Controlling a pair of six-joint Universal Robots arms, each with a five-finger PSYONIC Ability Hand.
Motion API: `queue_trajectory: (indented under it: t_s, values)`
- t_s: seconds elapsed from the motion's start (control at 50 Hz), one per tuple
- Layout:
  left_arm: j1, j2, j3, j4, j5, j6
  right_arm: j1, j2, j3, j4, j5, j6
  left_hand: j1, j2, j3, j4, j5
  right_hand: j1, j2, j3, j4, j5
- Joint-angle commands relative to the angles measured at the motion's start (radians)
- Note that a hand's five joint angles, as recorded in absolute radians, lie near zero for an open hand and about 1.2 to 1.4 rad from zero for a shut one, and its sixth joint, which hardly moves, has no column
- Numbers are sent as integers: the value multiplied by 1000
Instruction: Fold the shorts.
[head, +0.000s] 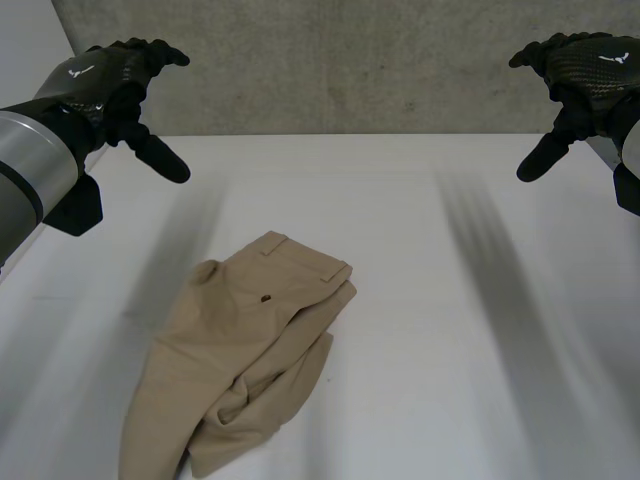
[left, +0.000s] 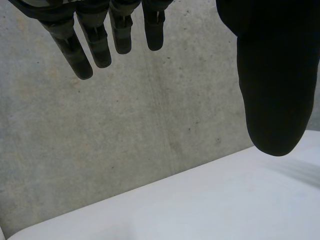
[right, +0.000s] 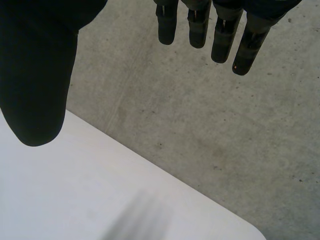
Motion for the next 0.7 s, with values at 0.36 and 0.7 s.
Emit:
queue_trajectory:
  t_s: [0.36, 0.7]
  values:
    - [-171, -84, -127, -37, -39, 161, 120, 90, 107, 0, -166, -409, -2, 9, -18, 2, -5, 34, -25, -3, -53, -51]
    - [-163, 47, -538, 77, -253, 86, 314, 475, -123, -70, -276, -379, -11, 0, -27, -7, -13, 135, 76, 98, 48, 50]
